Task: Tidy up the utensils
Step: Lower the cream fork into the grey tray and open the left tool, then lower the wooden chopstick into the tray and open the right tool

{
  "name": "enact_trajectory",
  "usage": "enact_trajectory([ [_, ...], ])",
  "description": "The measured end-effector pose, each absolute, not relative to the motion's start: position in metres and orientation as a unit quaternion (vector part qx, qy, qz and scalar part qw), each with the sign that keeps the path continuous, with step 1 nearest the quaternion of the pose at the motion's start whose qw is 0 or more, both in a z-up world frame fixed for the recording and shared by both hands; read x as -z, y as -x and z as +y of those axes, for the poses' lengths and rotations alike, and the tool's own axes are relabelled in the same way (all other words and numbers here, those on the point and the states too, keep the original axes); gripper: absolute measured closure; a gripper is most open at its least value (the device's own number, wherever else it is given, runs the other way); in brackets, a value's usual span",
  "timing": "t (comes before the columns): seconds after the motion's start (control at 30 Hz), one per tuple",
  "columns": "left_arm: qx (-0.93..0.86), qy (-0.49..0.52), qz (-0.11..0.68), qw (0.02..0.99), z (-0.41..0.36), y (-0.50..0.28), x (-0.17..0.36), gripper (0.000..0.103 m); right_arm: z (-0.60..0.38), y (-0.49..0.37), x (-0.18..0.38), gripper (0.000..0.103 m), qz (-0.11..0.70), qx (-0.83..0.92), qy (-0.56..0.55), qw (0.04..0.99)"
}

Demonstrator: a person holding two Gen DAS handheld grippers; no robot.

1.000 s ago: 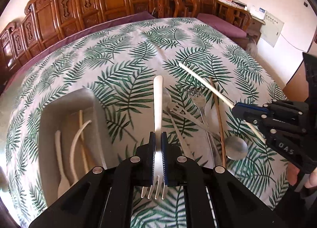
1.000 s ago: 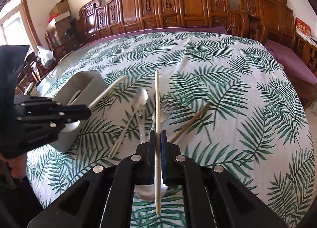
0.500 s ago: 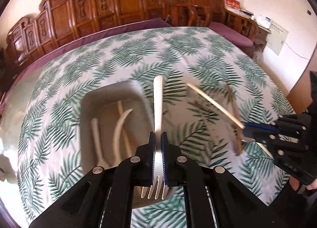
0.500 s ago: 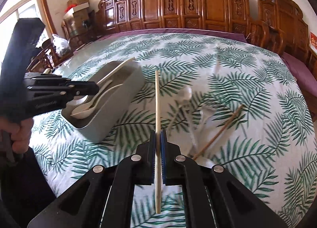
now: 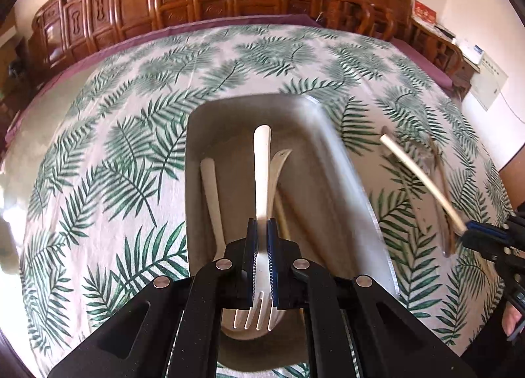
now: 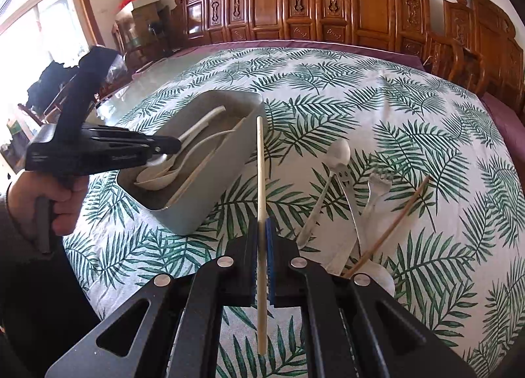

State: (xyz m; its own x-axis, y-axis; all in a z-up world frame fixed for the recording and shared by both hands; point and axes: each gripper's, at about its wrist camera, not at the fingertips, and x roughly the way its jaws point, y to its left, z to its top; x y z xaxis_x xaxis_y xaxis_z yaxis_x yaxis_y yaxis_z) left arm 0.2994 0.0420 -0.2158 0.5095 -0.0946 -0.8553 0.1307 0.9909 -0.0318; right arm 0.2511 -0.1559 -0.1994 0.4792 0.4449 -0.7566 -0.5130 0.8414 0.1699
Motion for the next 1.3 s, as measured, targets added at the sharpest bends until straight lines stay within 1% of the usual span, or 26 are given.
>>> enact_trajectory([
  [0.23,0.051,-0.028,0.495,0.867,0.04,-0.308,0.225,0.097,-0.145,-0.252,0.184,0.097,0.423,-0.278,0.046,0.861],
  [0.37,0.059,-0.021,0.487,0.871,0.04,-0.308,0.219,0.096,-0.138,-0.253,0.178,0.097,0.424,-0.276,0.055,0.861],
  [0.4,0.061,-0.016,0.484,0.873,0.041,-0.308,0.216,0.094,-0.137,-0.253,0.177,0.097,0.424,-0.276,0.058,0.861],
  [0.5,0.064,-0.008,0.474,0.878,0.044,-0.306,0.208,0.078,-0.133,-0.254,0.175,0.097,0.425,-0.272,0.062,0.861],
  [0.57,0.067,0.001,0.466,0.882,0.048,-0.303,0.2,0.073,-0.13,-0.256,0.174,0.097,0.427,-0.271,0.062,0.86],
  [0.6,0.069,0.006,0.462,0.884,0.05,-0.302,0.196,0.067,-0.128,-0.257,0.174,0.097,0.428,-0.271,0.063,0.86],
  [0.63,0.069,0.008,0.456,0.887,0.052,-0.3,0.192,0.057,-0.126,-0.258,0.173,0.097,0.428,-0.271,0.064,0.86],
  [0.77,0.06,0.0,0.43,0.901,0.057,-0.293,0.177,0.037,-0.115,-0.262,0.172,0.097,0.427,-0.275,0.064,0.859],
  [0.8,0.057,-0.002,0.425,0.904,0.059,-0.292,0.174,0.029,-0.112,-0.263,0.172,0.097,0.426,-0.276,0.063,0.859],
  [0.83,0.054,-0.003,0.418,0.907,0.062,-0.29,0.171,0.023,-0.109,-0.264,0.172,0.097,0.426,-0.278,0.063,0.859],
  [0.9,0.042,0.0,0.408,0.912,0.069,-0.289,0.167,0.018,-0.103,-0.266,0.173,0.097,0.427,-0.281,0.061,0.858],
  [0.97,0.038,0.012,0.403,0.915,0.078,-0.288,0.162,0.017,-0.097,-0.269,0.175,0.097,0.429,-0.285,0.059,0.855],
  [1.03,0.036,0.021,0.398,0.917,0.087,-0.287,0.158,0.013,-0.09,-0.271,0.177,0.097,0.43,-0.288,0.059,0.854],
  [1.3,0.021,0.055,0.377,0.924,0.12,-0.282,0.145,0.009,-0.061,-0.289,0.188,0.097,0.445,-0.297,0.043,0.844],
])
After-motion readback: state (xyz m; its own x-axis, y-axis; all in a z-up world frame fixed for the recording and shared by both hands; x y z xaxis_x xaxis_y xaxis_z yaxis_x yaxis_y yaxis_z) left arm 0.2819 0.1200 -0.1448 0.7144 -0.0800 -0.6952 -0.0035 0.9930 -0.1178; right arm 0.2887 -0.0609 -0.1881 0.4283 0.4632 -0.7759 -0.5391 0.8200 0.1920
